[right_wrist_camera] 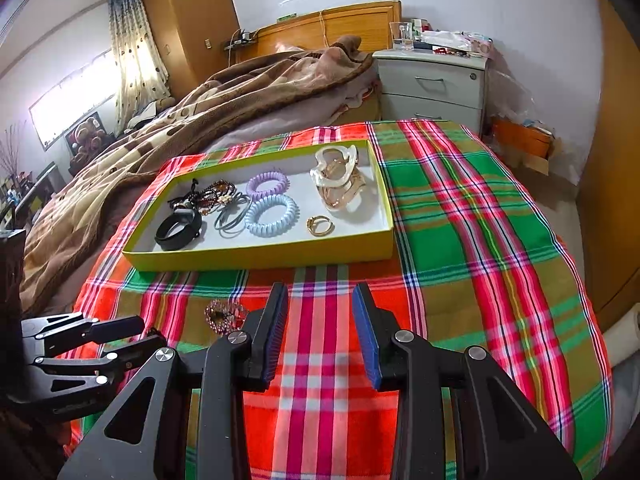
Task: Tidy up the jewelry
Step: 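Grasp the gold ornamental hair clip with the left tool while the right tool grasps the pink rhinestone clip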
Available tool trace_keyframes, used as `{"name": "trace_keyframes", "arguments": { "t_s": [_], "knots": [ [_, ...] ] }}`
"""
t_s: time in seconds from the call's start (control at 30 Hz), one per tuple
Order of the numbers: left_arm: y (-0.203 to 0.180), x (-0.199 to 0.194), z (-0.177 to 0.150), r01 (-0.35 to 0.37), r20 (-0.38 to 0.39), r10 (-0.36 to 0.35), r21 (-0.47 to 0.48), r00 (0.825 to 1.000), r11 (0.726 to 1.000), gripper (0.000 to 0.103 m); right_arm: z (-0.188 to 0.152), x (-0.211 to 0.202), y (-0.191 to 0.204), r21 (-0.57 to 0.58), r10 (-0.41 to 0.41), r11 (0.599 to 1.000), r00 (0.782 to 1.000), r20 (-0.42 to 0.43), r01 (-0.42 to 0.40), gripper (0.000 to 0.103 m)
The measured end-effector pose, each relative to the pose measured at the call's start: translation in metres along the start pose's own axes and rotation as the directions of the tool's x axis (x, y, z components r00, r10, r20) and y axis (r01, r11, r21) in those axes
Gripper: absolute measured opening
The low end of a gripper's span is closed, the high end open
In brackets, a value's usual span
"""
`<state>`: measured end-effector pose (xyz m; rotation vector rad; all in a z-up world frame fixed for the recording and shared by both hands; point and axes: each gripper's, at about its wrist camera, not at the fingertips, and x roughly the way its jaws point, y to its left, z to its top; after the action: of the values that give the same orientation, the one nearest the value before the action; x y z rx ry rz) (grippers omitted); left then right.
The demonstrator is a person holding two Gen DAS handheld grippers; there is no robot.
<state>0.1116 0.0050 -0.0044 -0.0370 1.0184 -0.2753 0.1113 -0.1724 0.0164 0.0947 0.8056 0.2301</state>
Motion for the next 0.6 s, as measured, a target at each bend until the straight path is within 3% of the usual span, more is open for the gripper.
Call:
{"name": "trace_keyframes", "arguments": {
  "t_s": [0.13, 0.5, 0.6],
  "knots": [
    [-0.003, 0.007, -0.002, -0.024, -0.013, 0.024, 0.010, 1.000, 1.000, 0.044, -0.002, -0.002, 0.001, 0.000, 0.003, 1.000, 1.000, 0.002, -0.003, 0.035],
    [-0.009, 0.005, -0.011, -0.078, 0.041, 0.076, 0.037, 0.996, 0.996, 0.044, -0.005, -0.003, 0.003, -0.002, 0.013, 1.000, 1.000, 0.005, -0.013, 0.035],
    [-0.009, 0.004, -0.013, -0.091, 0.055, 0.089, 0.034, 0.994, 0.995, 0.038, -0.006, -0.002, 0.004, 0.000, 0.010, 1.000, 1.000, 0.005, -0.010, 0.035]
  ]
}}
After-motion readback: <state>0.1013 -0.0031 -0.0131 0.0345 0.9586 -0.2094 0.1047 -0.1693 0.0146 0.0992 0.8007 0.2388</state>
